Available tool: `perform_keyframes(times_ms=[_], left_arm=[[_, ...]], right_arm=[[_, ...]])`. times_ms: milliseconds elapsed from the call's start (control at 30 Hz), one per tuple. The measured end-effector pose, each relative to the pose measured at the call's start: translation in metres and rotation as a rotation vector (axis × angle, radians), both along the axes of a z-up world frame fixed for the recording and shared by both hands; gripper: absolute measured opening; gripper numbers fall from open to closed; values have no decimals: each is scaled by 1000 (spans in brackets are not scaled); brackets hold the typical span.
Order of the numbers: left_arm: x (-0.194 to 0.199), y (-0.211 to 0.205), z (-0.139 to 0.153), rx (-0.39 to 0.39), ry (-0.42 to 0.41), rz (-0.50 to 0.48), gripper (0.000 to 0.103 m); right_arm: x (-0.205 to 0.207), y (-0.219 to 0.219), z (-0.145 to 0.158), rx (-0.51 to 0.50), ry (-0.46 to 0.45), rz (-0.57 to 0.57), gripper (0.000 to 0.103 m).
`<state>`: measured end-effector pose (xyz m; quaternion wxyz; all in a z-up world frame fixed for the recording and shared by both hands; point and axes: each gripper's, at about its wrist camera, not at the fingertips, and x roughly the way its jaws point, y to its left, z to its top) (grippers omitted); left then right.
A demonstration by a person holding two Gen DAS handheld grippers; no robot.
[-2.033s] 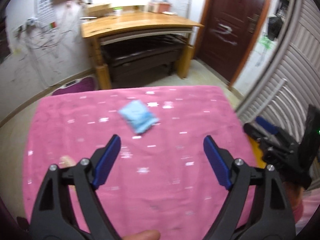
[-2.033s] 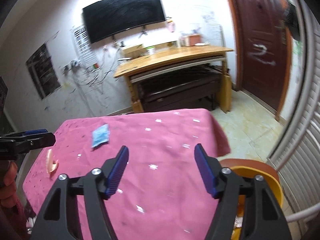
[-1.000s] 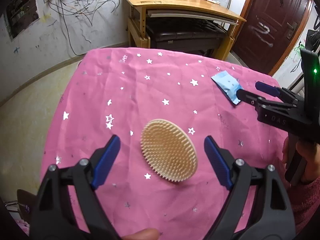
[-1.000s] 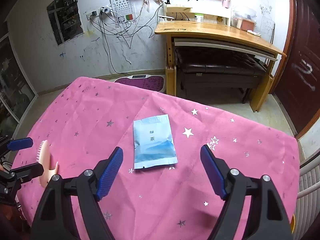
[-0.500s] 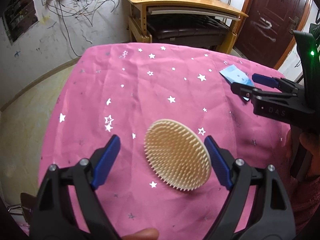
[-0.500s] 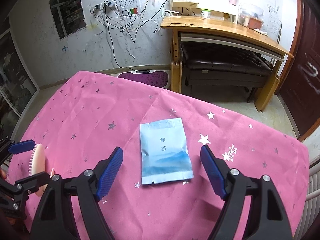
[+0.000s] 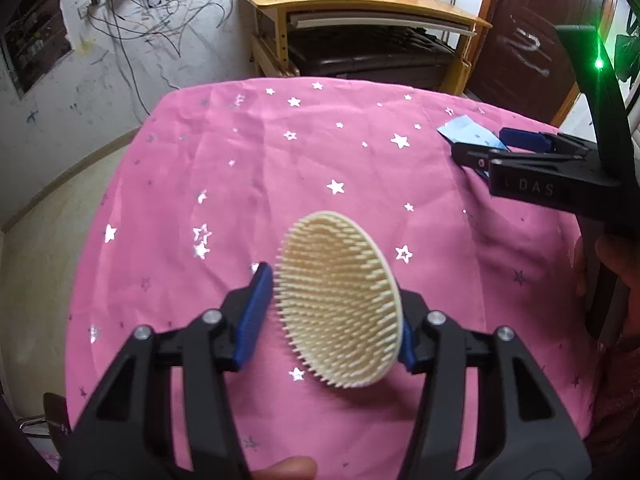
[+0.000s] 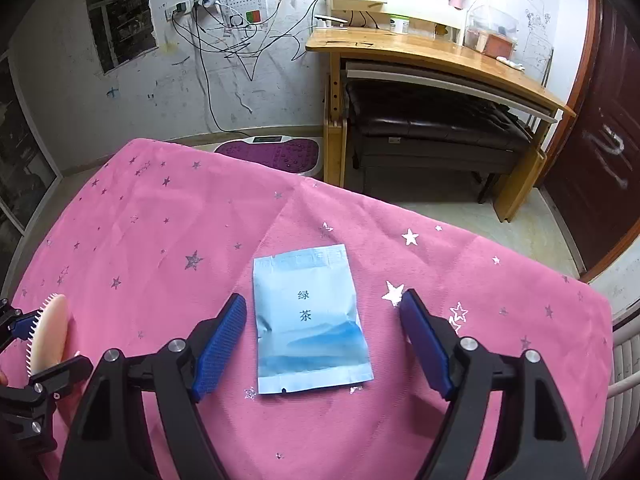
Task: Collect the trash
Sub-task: 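Grasp the round beige brush with the left gripper while the right grasps the blue tea packet, then carry the brush and tea packet over the yellow bin and open both grippers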
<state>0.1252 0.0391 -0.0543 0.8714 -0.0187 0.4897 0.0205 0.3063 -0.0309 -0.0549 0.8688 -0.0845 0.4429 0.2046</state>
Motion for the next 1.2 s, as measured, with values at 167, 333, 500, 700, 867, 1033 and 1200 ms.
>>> perform_keyframes(times_ms=[167,333,500,700,867,1033,1200], left_arm=[[-3,-2,-1,16,-22,11,49],[-6,-4,-1,20,-34,24,49],[-11,-3,4,11,-45,34,48],[-13,4,29,-18,-91,52,48],[-14,5,54,-48,-128,58,48],[-16,-3,73,-61,-152,48,48],[-15,-27,83,-48,-170,11,48]], right_arm=[[-8,3,3,-15,-28,9,43],[-16,0,8,2,-51,-3,43],[-31,-17,30,71,-98,-22,43],[-54,-48,55,142,-154,-57,43],[-75,-73,74,179,-201,-89,43],[-96,-112,87,220,-245,-144,43],[-115,-156,92,263,-279,-219,44]])
